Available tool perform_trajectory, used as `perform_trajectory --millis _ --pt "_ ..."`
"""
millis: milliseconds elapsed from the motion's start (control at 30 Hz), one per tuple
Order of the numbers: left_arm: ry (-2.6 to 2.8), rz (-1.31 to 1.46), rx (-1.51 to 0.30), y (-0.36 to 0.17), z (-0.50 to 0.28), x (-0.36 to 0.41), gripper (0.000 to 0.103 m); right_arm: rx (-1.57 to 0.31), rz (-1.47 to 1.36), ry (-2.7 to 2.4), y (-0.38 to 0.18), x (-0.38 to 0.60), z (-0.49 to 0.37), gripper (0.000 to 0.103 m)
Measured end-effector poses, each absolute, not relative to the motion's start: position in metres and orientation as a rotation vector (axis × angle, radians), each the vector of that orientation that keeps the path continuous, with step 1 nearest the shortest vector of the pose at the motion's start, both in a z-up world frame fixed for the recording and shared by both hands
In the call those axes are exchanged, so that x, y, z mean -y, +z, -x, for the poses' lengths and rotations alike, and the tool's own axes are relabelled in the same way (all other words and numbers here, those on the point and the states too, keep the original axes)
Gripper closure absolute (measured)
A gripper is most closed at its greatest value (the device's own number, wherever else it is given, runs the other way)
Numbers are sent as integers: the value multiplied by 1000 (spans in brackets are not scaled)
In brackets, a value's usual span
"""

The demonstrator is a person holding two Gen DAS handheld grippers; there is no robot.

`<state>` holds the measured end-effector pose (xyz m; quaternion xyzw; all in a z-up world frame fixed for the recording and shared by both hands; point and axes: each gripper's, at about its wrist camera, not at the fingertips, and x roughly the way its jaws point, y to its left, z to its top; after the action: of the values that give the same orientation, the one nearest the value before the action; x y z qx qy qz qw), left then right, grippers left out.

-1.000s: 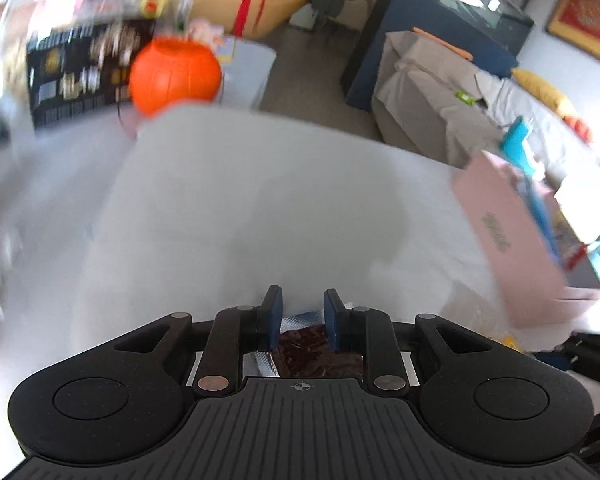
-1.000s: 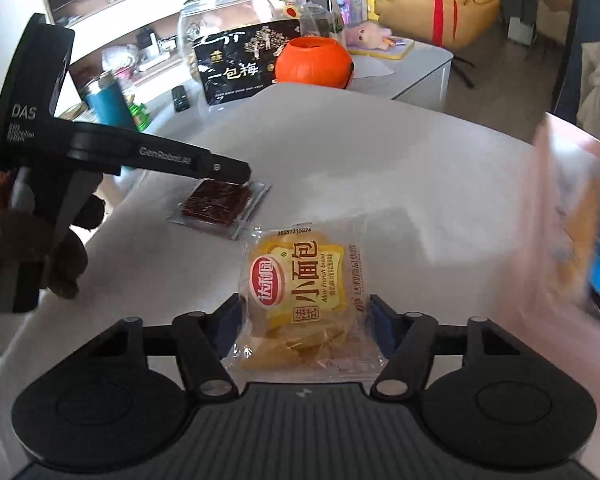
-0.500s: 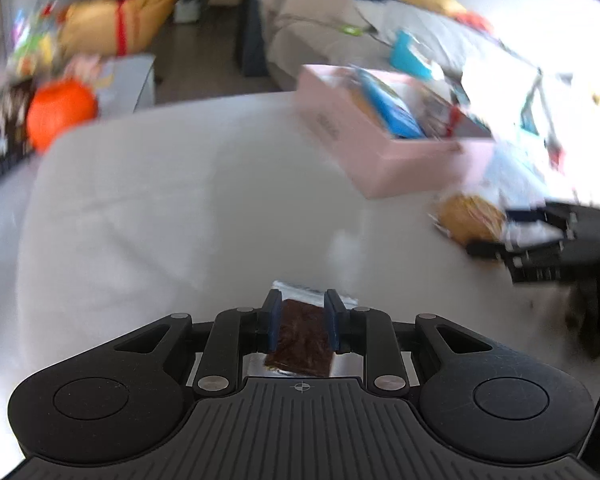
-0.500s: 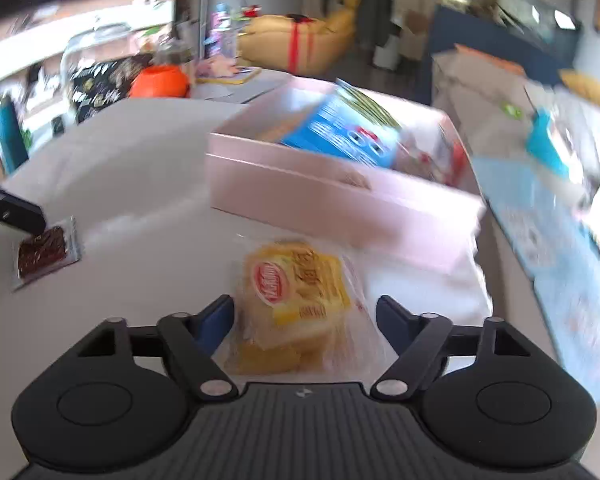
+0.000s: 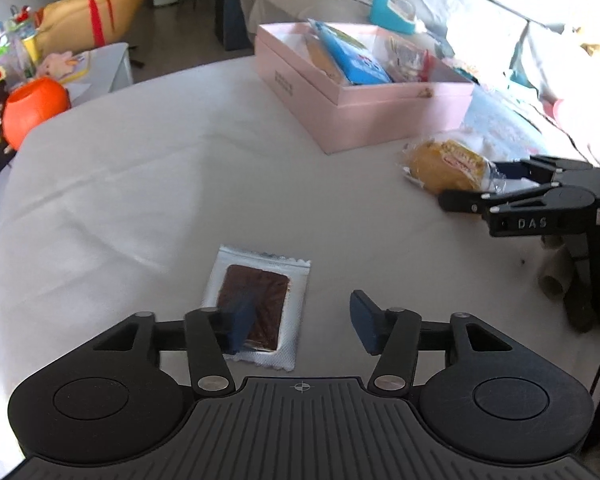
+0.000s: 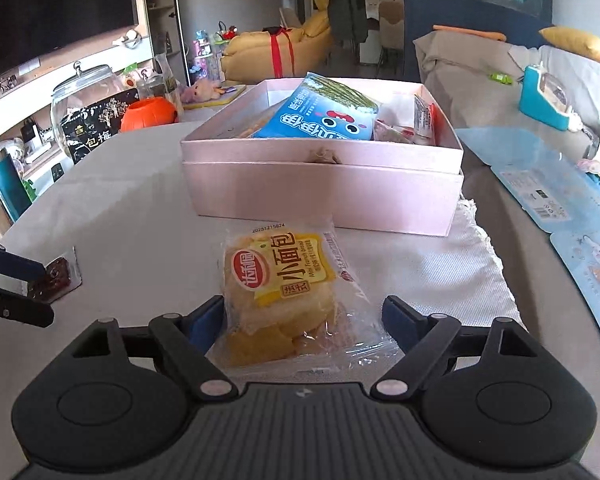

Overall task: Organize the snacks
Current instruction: 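Grasp the brown chocolate bar packet with the left tool while the right tool holds the bun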

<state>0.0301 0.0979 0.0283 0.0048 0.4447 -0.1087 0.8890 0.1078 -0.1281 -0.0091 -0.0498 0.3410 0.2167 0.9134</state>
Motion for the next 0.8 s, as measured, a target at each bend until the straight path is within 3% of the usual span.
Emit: perform_trajectory --millis 300,400,800 --pt "-65 -51 -912 25 -39 -110 51 -703 118 446 -10 124 -106 16" --pt "-102 -45 -898 27 -39 -105 61 -703 120 446 -11 123 -106 16" --pt "-117 -32 -917 22 -42 -104 58 -706 126 449 -12 123 -108 14"
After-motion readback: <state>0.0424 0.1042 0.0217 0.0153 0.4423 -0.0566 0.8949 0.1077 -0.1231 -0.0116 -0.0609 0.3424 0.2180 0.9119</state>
